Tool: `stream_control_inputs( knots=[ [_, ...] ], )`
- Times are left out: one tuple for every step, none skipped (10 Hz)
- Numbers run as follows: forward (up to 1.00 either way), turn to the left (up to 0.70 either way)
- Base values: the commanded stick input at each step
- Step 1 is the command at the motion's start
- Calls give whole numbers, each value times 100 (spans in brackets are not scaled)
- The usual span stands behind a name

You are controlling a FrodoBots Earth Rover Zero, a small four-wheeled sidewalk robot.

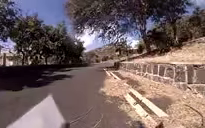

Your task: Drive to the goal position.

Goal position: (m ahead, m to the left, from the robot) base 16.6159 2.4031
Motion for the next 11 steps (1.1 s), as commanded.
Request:
stream_control_inputs(
  knots=[
    [50, 0],
    [50, 0],
    [50, 0],
    [50, 0],
    [50, 0],
    [50, 0],
    [50, 0],
    [50, 0],
    [50, 0],
    [50, 0],
    [50, 0]
  ],
)
